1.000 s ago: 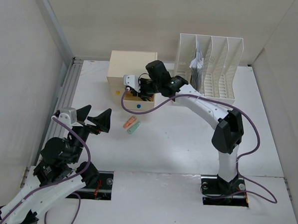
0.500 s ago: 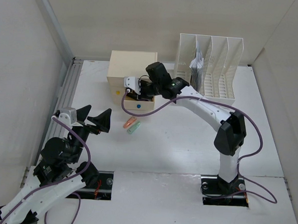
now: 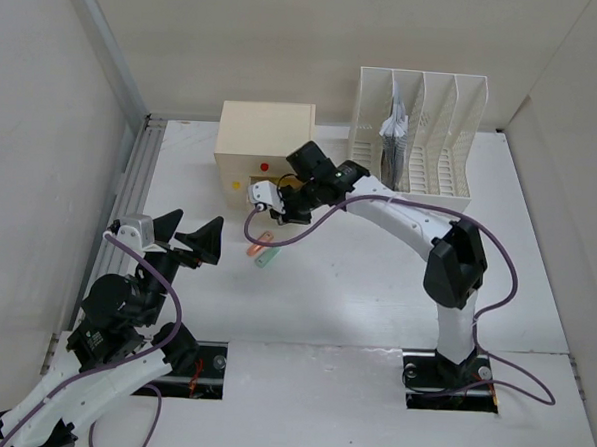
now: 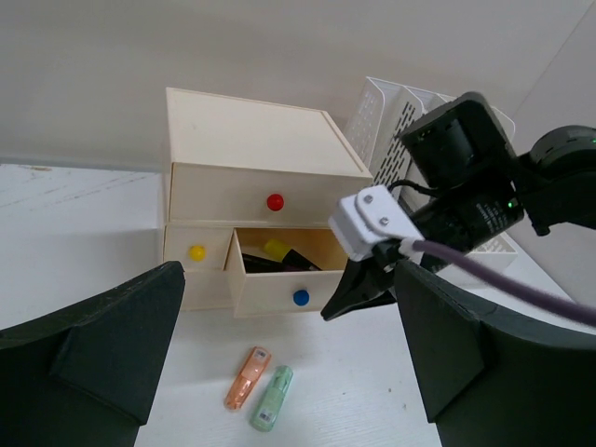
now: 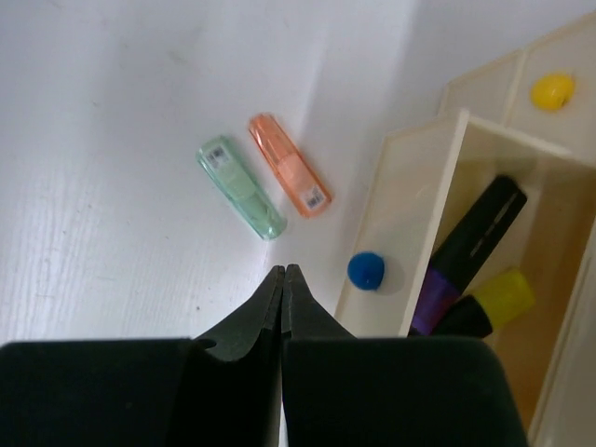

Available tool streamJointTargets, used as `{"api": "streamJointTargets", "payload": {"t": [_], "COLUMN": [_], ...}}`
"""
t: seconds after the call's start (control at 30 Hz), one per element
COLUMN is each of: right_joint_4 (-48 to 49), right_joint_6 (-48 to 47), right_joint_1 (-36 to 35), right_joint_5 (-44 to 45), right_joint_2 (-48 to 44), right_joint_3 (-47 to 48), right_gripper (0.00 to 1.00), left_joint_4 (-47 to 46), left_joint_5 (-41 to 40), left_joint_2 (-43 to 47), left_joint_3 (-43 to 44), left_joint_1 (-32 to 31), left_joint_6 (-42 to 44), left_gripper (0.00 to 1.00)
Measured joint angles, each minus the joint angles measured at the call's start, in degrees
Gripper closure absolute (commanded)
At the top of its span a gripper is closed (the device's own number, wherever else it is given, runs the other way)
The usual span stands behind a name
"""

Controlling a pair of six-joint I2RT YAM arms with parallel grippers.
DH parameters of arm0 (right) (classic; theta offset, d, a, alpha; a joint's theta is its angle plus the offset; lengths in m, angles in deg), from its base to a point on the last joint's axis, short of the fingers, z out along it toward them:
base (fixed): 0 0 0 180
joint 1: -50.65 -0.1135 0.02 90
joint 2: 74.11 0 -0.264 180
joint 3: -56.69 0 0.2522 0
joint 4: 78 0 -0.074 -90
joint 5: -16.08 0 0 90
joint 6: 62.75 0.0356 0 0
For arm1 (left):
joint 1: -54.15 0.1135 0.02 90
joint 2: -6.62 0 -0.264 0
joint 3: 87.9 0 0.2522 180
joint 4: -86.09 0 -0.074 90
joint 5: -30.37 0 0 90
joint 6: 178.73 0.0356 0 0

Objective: Organize the desk

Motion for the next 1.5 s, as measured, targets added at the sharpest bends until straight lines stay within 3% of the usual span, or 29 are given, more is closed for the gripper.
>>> {"api": "streamJointTargets", "payload": {"t": [0.17, 0.63, 0.9, 1.03, 1.1, 1.17, 1.2, 1.3, 1.5], "right_joint_4": [5.92, 23.52, 25.81, 25.03, 22.14, 16.59, 13.46, 3.39, -7.76], "right_joint_6": [4.33, 12.74, 13.92, 13.55, 11.72, 8.17, 5.99, -1.29, -11.61], "right_joint_1": [-0.02, -0.02, -1.73, -1.38, -0.92, -0.26, 0.13, 1.31, 6.36], "right_joint_5": [8.83, 35.36, 41.97, 38.40, 31.36, 23.45, 18.88, 5.11, -11.10], "right_joint_2": [0.39, 5.18, 7.56, 7.37, 6.54, 4.61, 3.34, -1.90, -14.36], "right_joint_3": [-4.61, -5.44, -5.44, -5.38, -5.33, -5.31, -5.31, -5.25, -7.21], "right_gripper": [1.00, 1.00, 1.00, 1.00, 0.93, 0.75, 0.57, 0.20, 0.11], "left_joint_4": [0.00, 0.00, 0.00, 0.00, 0.00, 0.00, -0.02, -0.37, -2.97], "left_joint_5": [0.00, 0.00, 0.00, 0.00, 0.00, 0.00, 0.00, 0.11, 3.26], "left_joint_2": [0.00, 0.00, 0.00, 0.00, 0.00, -0.02, -0.04, -0.37, -5.16], "left_joint_3": [0.00, 0.00, 0.00, 0.00, 0.00, -0.02, -0.07, -0.17, -1.49], "left_joint_1": [0.00, 0.00, 0.00, 0.00, 0.00, 0.00, 0.00, 0.00, 0.00], "left_joint_6": [0.00, 0.00, 0.00, 0.00, 0.00, 0.00, 0.00, 0.00, -1.22], "left_gripper": [0.06, 0.06, 0.06, 0.06, 0.06, 0.06, 0.06, 0.06, 0.03]}}
